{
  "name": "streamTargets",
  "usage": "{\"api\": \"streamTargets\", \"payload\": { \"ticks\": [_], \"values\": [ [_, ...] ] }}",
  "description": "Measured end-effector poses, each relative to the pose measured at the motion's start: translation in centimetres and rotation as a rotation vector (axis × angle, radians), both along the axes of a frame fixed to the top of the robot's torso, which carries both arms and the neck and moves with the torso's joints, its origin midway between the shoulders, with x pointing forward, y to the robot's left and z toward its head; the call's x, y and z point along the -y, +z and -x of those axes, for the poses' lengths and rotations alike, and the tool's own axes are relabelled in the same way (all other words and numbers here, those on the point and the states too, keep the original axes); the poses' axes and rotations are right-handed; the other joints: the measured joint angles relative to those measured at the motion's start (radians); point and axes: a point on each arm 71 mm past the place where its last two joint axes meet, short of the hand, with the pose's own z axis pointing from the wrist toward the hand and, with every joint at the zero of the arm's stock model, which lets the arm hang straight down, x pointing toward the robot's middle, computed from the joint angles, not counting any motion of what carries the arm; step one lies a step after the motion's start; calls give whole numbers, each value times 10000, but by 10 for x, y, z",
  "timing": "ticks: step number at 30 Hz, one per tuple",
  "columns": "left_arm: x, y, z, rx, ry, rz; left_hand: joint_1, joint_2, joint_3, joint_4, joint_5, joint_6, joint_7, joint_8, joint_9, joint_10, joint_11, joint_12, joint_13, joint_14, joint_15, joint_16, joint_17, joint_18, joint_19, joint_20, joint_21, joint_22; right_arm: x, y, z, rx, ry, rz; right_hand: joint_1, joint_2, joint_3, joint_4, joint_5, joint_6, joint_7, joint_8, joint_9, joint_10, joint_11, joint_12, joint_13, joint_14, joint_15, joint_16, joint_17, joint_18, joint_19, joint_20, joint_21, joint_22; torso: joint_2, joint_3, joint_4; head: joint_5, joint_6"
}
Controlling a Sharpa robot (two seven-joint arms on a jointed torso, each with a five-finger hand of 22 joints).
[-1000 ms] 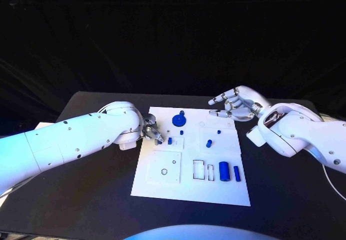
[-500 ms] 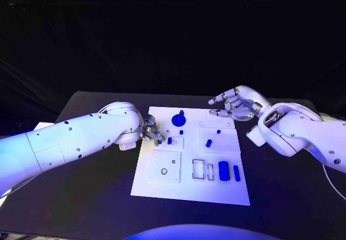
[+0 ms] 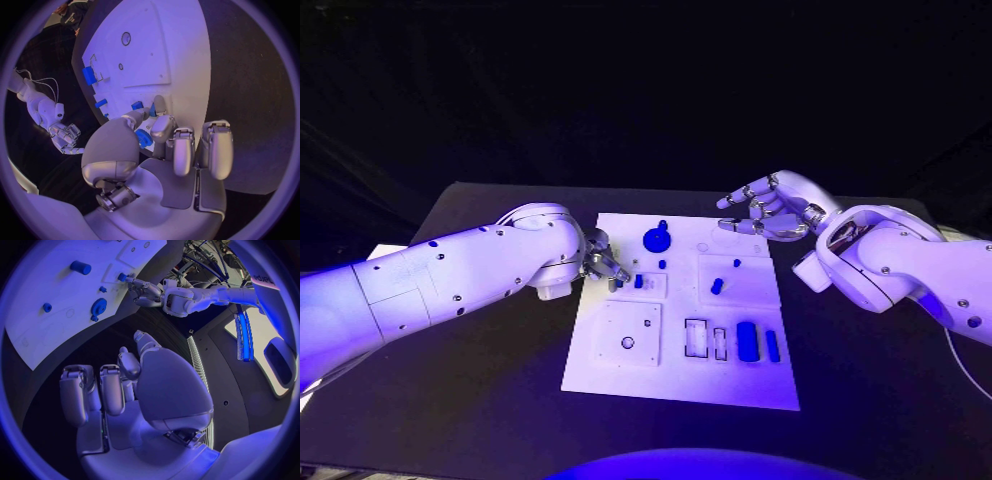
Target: Assemble the parts on the task board
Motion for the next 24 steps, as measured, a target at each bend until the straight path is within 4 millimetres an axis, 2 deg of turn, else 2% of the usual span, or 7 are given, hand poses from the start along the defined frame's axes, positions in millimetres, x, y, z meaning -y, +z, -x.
{"api": "streamTargets", "payload": {
  "ticks": [6,14,24],
  "values": [
    [0,0,0,6,28,13,-348,-270,-902,291,0,87,15,-48,-18,71,4,70,-1,0,0,0,0,1,0,0,37,0,0,0,0,-9,-5,-7,0,0,0,0,0,0,0,0,0,0,0,0,0,0,0,0,-1,0,0,0,0,0,-3,-4,1,0,6],
    [-2,-1,1,23,89,40,-323,-250,-2018,571,0,159,-57,-50,-56,114,-39,268,215,3,-2,0,-1,3,0,1,37,0,0,0,0,-16,-6,-9,0,0,0,0,40,0,0,0,1,0,0,0,-19,0,0,0,-1,0,0,0,0,-1,-3,-5,0,20,12],
    [-7,-1,2,91,207,103,-141,-197,-2441,762,0,159,-58,-50,-73,115,-40,271,272,16,-56,0,-1,6,0,1,78,0,0,0,-1,-24,-13,-5,0,0,0,0,40,0,0,0,1,0,0,0,-19,0,0,0,-2,0,0,0,0,-2,-3,-4,-6,2,12]
  ]
}}
